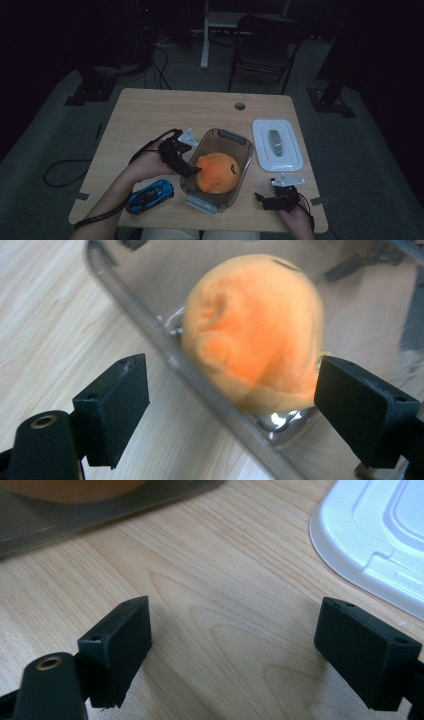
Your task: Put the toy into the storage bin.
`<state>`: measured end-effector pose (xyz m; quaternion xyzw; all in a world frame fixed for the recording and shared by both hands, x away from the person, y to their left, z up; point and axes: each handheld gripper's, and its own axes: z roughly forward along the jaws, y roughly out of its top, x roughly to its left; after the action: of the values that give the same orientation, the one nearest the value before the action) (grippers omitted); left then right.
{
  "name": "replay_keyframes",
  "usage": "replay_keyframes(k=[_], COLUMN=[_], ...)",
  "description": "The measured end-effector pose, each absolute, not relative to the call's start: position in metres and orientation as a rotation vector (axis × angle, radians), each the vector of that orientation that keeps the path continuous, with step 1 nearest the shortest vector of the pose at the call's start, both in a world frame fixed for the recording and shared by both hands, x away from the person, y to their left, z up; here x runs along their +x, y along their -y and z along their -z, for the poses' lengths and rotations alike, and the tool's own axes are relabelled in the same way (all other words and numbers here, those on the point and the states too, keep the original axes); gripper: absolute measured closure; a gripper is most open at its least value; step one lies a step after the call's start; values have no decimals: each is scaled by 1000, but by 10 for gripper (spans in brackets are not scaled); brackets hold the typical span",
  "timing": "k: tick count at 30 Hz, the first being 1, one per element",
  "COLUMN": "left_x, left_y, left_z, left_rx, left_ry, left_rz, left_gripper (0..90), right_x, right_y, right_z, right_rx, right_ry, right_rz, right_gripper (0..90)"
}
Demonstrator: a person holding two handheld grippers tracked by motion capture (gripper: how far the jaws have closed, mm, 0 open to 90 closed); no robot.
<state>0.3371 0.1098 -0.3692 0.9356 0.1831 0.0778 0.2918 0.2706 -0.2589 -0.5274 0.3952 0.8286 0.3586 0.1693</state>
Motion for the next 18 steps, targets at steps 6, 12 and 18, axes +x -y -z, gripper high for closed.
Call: replay_keyframes(k=[6,12,18], left_x=[332,327,321], left_y=[-128,-144,-156], left_z=[370,375,383], left_rx=[2483,2473,2476], left_ry=[-524,-563,-581], left_rz=[-225,-228,-229], left_gripper=[153,153,153], right_x=[271,271,271], right_y=[259,259,259], right_z=[527,527,527], right_rx=[1124,1123,1123], right_ry=[-2355,-2355,-2356], right_rz=[-1019,-1019,-1019], right_gripper=[147,147,147])
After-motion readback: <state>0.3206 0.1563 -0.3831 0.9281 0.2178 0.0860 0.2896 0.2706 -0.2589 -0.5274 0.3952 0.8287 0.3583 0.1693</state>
